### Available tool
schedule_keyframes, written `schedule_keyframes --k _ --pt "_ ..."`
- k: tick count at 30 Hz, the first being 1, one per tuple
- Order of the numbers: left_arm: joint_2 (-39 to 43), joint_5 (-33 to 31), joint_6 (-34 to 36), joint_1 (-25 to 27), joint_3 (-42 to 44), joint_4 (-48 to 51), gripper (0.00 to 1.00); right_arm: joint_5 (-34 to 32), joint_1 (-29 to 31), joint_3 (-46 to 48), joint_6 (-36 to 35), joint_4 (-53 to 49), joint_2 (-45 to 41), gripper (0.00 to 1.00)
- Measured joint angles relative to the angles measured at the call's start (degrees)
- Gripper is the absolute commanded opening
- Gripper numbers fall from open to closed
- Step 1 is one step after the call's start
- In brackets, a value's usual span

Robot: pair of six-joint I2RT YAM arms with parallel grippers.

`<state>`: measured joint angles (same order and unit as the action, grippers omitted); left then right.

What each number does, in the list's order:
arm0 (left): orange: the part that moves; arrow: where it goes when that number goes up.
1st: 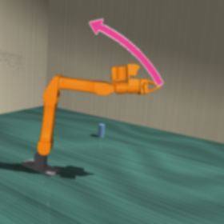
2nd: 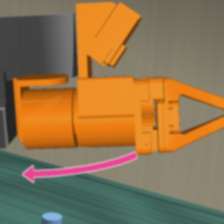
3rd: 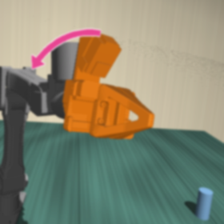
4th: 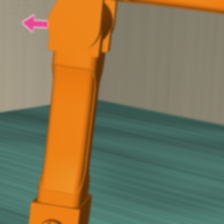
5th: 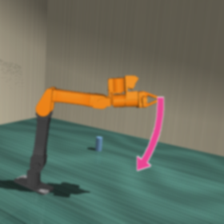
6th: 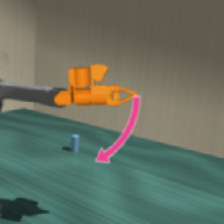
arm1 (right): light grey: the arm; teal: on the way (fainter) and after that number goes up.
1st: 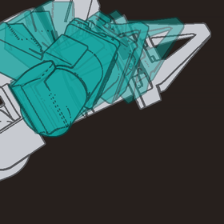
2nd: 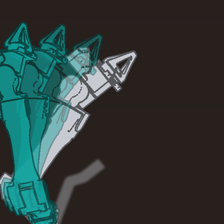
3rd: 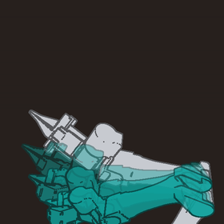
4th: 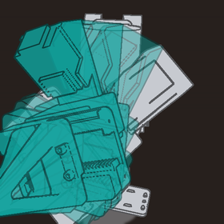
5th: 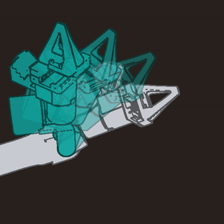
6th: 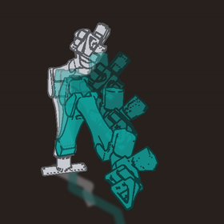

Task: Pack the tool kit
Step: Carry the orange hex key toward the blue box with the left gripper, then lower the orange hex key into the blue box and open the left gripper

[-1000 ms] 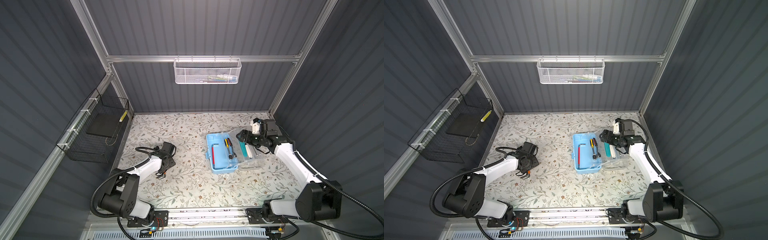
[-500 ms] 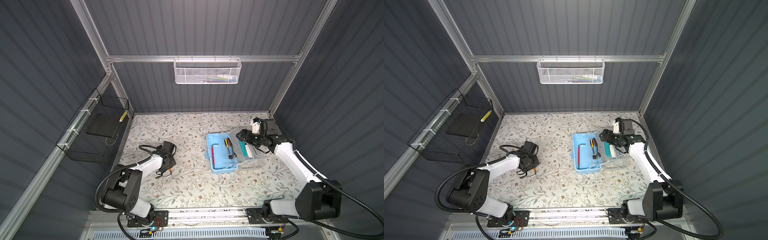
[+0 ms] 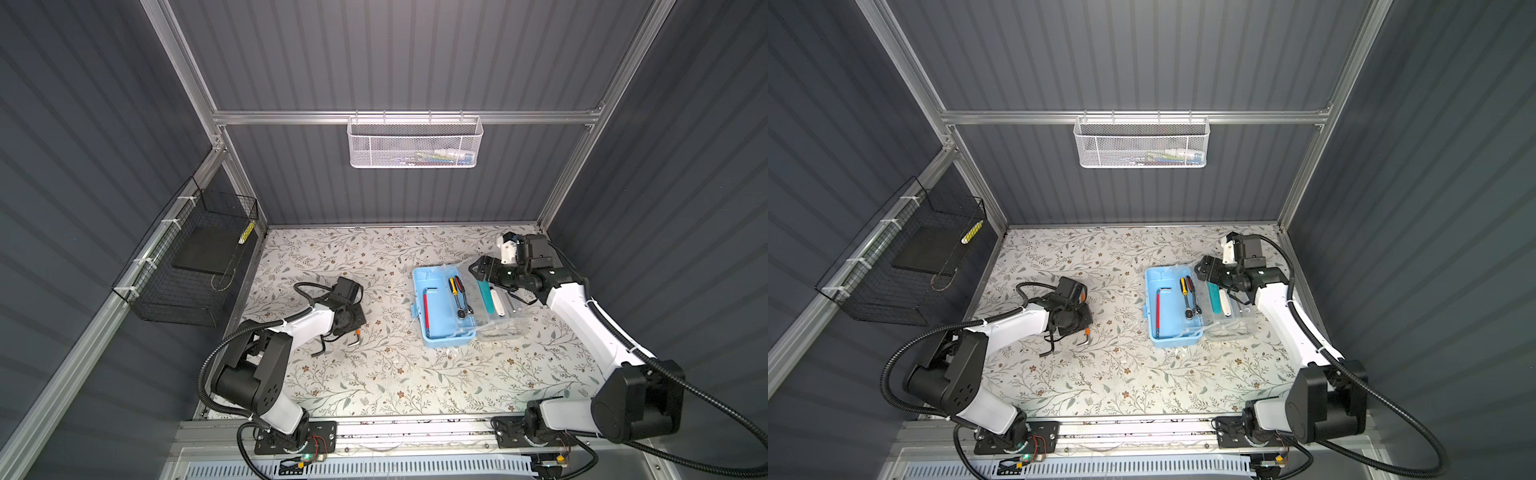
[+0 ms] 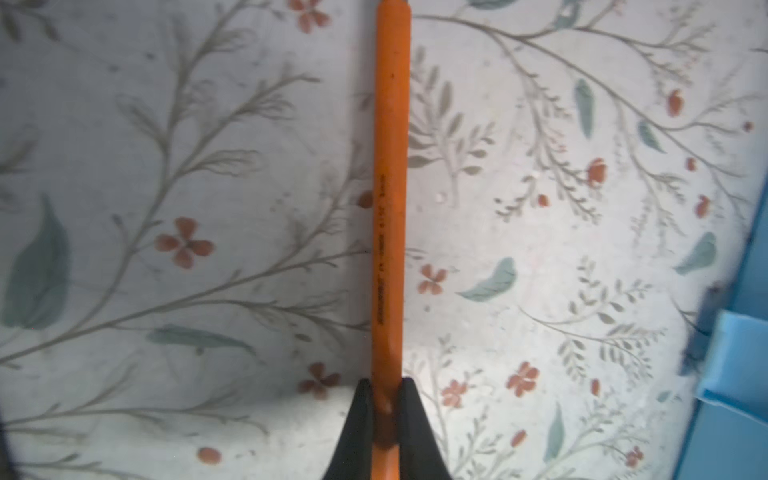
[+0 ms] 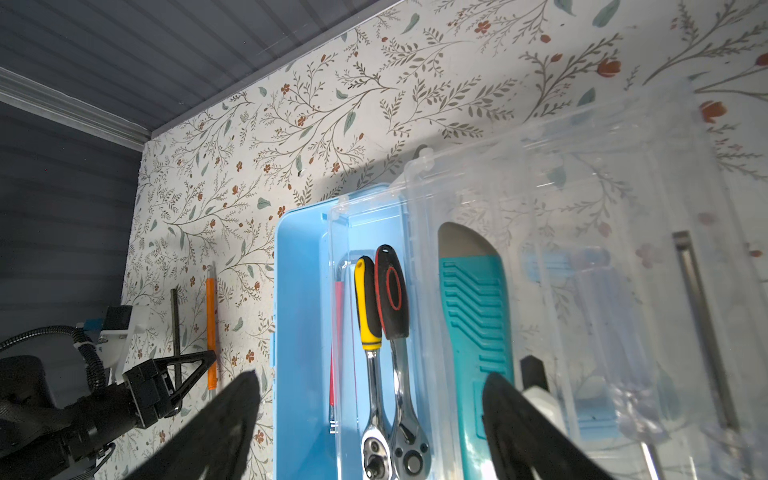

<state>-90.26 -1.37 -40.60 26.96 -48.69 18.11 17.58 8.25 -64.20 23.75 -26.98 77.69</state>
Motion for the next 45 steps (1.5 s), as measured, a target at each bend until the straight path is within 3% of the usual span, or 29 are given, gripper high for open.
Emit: schedule_keyframes --k 13,24,45 --pt "0.98 3.80 -5.11 9.77 -12.41 -4.90 0.00 -0.24 0.55 -0.04 0.46 0.00 0.61 0.85" --pt "-9.35 8.59 -10.19 18.80 -22.32 -12.24 0.00 -1.16 0.55 0.39 0.46 0.17 0.24 0.86" --pt "-21.86 8.50 -15.69 20.90 -30.01 -8.87 0.00 -2.34 0.52 2.82 0.00 0.35 -2.01 0.88"
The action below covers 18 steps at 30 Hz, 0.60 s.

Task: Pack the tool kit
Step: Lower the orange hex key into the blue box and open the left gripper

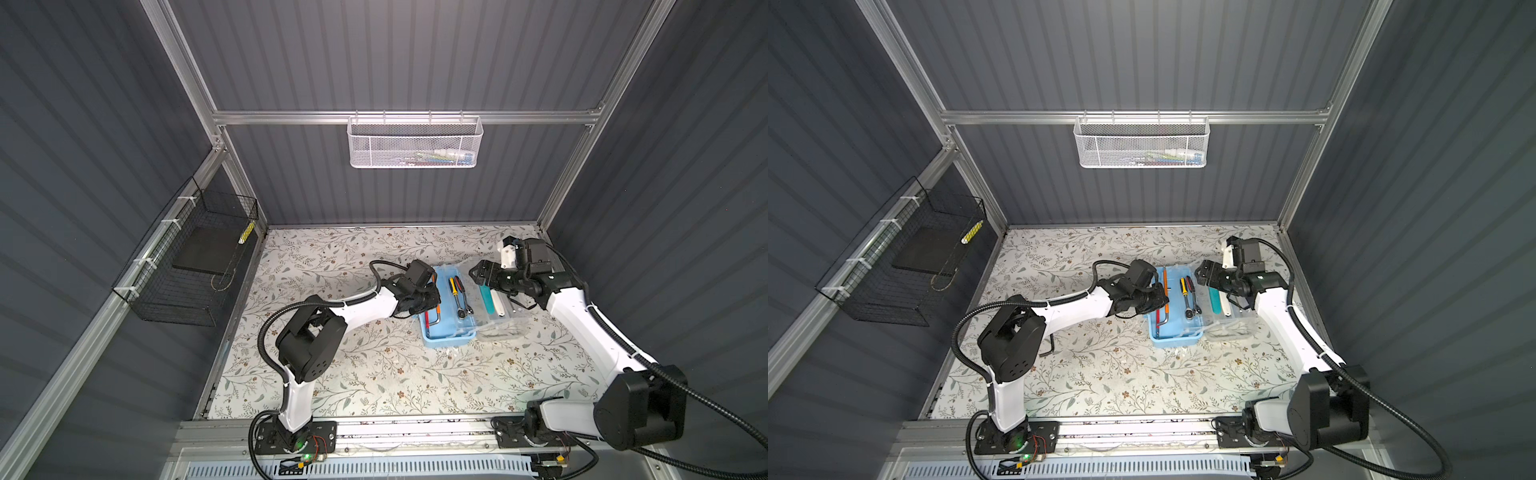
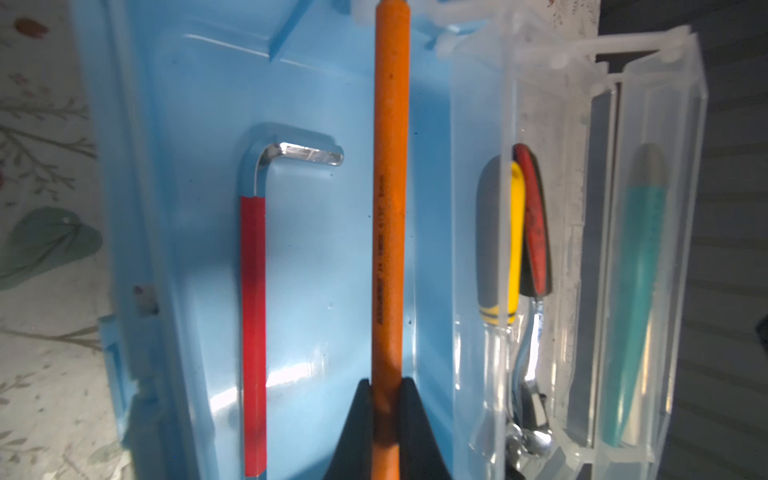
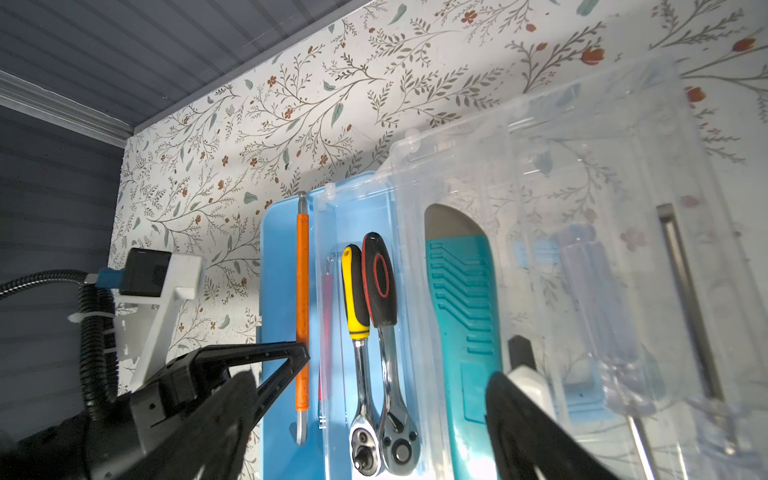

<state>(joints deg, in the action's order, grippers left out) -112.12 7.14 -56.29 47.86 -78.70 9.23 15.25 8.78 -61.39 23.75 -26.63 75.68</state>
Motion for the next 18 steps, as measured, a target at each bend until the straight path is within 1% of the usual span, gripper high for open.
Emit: schedule_keyframes --k 3,5,9,11,14,18 --pt "-0.42 -0.02 -0.46 0.28 0.00 1.11 0.01 -0.09 0.00 0.00 -0.13 0.04 0.00 0.88" --pt "-0.52 -0.02 -0.81 0.57 0.00 1.86 0.05 -0.11 0.00 0.00 -0.17 0.04 0.00 0.88" --pt "-0.81 0.00 -1.01 0.87 -0.09 2.38 0.17 -0.09 0.00 0.00 -0.17 0.07 0.00 0.87" --pt "-1.05 0.00 -1.05 0.87 -0.76 3.02 0.25 -0.09 0.00 0.00 -0.17 0.07 0.00 0.88" --pt "-1.05 0.00 -1.11 0.87 -2.60 3.23 0.34 -0.11 0.00 0.00 -0.17 0.07 0.00 0.88" --pt "-1.05 -0.04 -1.09 0.87 -4.20 3.17 0.42 -0.20 -0.02 0.00 -0.17 0.04 0.00 0.88"
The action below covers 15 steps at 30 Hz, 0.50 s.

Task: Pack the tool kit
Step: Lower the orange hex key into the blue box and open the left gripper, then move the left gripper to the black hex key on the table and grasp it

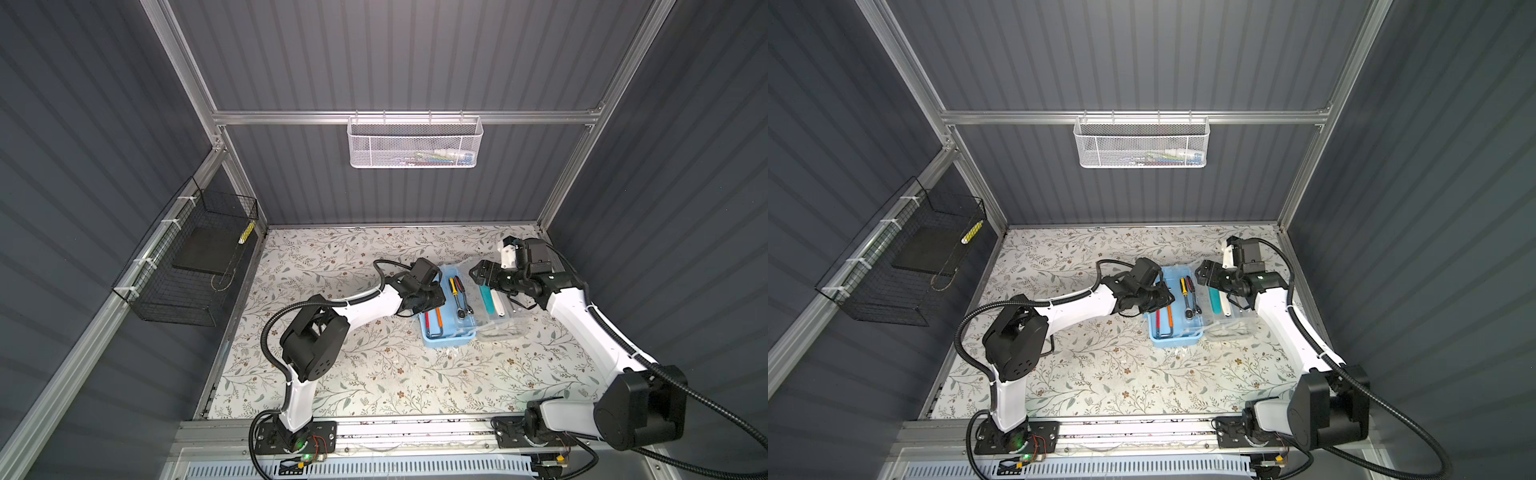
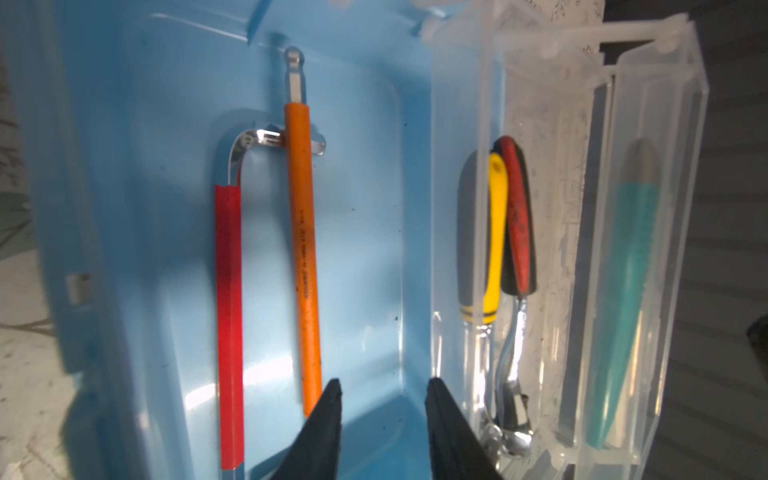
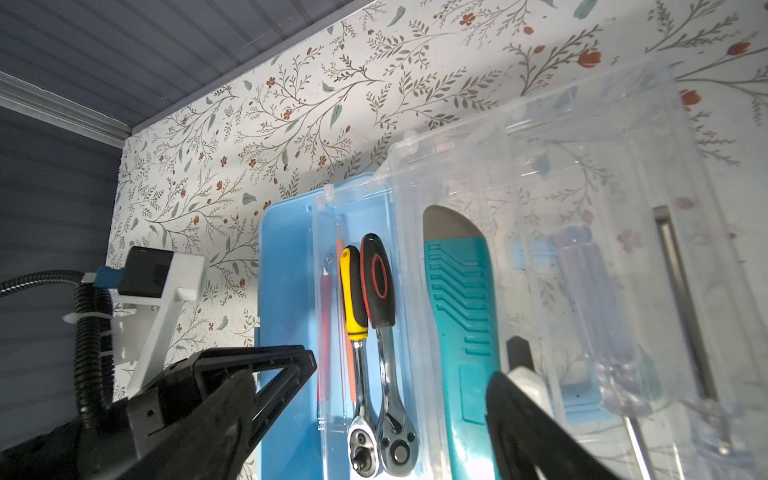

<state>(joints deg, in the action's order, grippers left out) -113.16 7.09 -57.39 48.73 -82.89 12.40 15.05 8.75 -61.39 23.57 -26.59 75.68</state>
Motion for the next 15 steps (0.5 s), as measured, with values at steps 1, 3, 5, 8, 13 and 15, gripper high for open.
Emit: schedule_keyframes --k 1,3,5,8,13,15 --pt "0.02 -0.02 0.09 0.00 0.00 0.04 0.45 -0.02 -0.04 0.00 0.00 0.00 0.00 0.88" --pt "0.02 -0.52 0.37 0.00 0.00 0.48 0.49 -0.04 -0.04 0.00 0.00 0.00 0.00 0.88" --pt "0.46 -1.44 0.96 0.00 0.00 1.40 0.55 -0.04 -0.04 0.00 0.00 0.00 0.00 0.88" --pt "2.80 -4.07 2.45 0.00 0.13 3.85 0.68 -0.04 -0.04 0.00 0.00 0.00 0.00 0.88" --pt "11.61 -10.73 4.46 -0.07 3.67 7.06 0.90 -0.02 -0.04 0.11 0.02 0.09 0.00 0.88" --pt "15.02 -13.29 4.44 -0.61 6.16 8.02 0.91 -0.02 -0.04 0.31 0.02 0.13 0.00 0.88"
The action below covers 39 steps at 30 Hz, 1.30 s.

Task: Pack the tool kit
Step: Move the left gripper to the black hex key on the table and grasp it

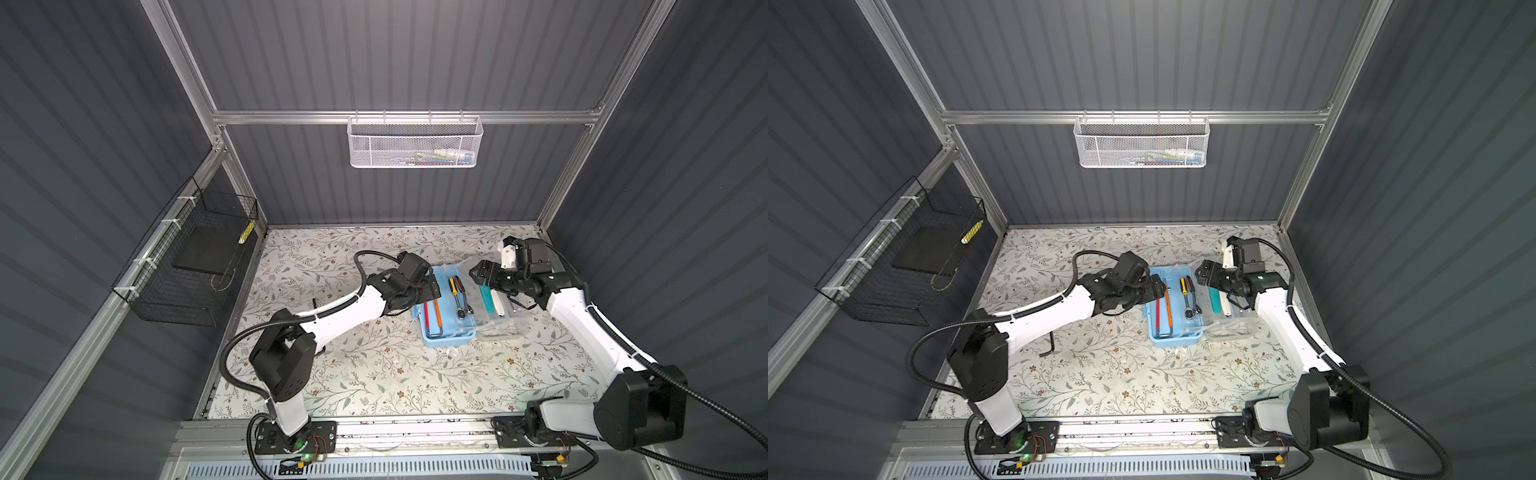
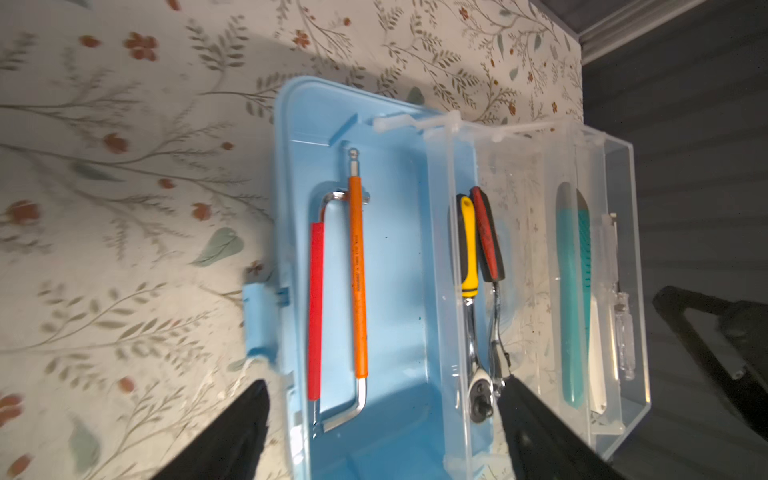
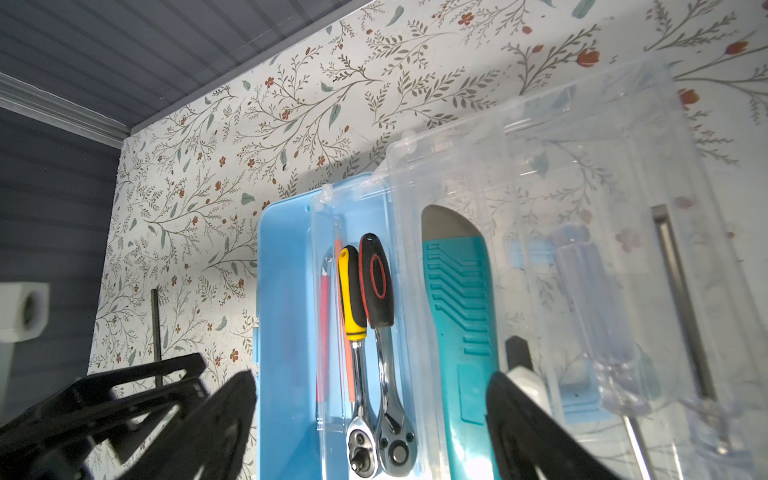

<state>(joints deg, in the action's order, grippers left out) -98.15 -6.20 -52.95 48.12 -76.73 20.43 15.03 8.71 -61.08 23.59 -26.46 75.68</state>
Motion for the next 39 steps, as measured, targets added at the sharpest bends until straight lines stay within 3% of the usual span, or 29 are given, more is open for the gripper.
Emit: schedule_keyframes --k 3,10,15,21,24,28,36,39 --pt "4.39 -2.32 -0.07 -1.68 5.11 1.33 0.92 0.00 0.00 0.00 0.00 0.07 -0.02 0.88" --pt "11.61 -9.01 -0.04 -11.56 16.44 8.24 1.00 -0.02 0.00 0.00 0.00 0.07 -0.02 0.88" --pt "17.20 -12.28 0.52 -16.94 21.99 11.04 1.00 -0.07 0.00 0.00 -0.02 0.07 -0.02 0.88" --pt "19.28 -13.60 2.43 -22.80 28.30 11.74 0.92 -0.11 0.00 0.00 -0.02 -0.09 -0.02 0.88" --pt "19.28 -13.51 3.69 -24.72 30.62 11.67 0.86 -0.24 0.00 0.00 -0.02 -0.17 -0.02 0.88" --pt "18.88 -12.28 5.49 -27.02 32.81 10.47 0.70 -0.28 0.00 0.00 -0.02 -0.35 -0.02 0.88" --pt "16.70 -10.21 7.56 -29.11 35.36 7.80 0.53 -0.48 0.00 0.00 -0.02 -0.81 -0.02 0.88" --pt "15.63 -8.81 7.80 -29.49 36.48 6.40 0.39 -0.50 0.00 0.00 0.00 -0.90 -0.02 0.88"
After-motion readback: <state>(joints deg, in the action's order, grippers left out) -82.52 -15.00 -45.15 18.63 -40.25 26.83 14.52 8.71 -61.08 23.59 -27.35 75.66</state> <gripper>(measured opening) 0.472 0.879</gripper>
